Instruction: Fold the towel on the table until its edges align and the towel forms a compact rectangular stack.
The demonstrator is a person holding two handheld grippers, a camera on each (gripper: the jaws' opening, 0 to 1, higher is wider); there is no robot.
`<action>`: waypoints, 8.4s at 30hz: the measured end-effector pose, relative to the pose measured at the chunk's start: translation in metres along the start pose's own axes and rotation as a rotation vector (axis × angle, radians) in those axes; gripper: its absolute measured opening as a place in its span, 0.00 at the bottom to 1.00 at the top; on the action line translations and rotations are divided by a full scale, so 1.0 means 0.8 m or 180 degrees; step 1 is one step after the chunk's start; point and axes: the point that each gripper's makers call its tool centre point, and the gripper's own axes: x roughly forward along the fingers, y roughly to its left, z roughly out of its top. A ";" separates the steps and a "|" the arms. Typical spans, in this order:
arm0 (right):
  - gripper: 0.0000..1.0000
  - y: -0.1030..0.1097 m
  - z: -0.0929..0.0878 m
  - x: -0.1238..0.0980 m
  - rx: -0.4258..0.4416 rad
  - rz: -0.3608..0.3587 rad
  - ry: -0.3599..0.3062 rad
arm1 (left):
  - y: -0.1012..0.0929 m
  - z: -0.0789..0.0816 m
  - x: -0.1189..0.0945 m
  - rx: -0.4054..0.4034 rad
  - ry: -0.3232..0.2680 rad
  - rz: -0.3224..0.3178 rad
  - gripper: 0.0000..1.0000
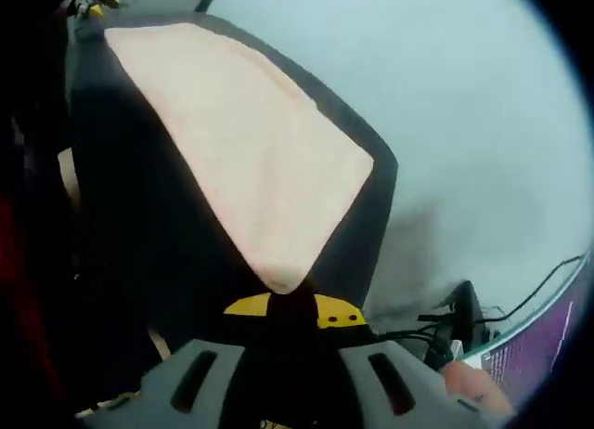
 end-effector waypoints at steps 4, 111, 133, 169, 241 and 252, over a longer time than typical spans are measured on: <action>0.13 -0.003 0.037 -0.003 0.0301 -0.0020 -0.0454 | 0.044 0.026 0.004 -0.0296 -0.0278 0.0304 0.34; 0.12 0.037 0.042 0.027 -0.1678 -0.0026 -0.0045 | 0.066 -0.086 0.018 0.1645 0.1642 0.0407 0.31; 0.12 0.036 0.010 0.053 -0.1841 0.0109 -0.0027 | 0.049 -0.139 0.024 0.2057 0.2043 0.0515 0.31; 0.00 -0.084 0.131 0.079 -0.1438 0.0229 -0.0091 | 0.152 -0.011 0.082 0.1702 0.1611 0.0717 0.00; 0.10 -0.168 0.196 0.244 -0.0931 0.0557 -0.0576 | 0.276 -0.049 0.126 0.1316 0.1385 0.0801 0.37; 0.15 -0.065 0.134 0.202 -0.1747 0.0632 -0.0332 | 0.187 -0.100 0.127 0.2093 0.1834 0.0515 0.30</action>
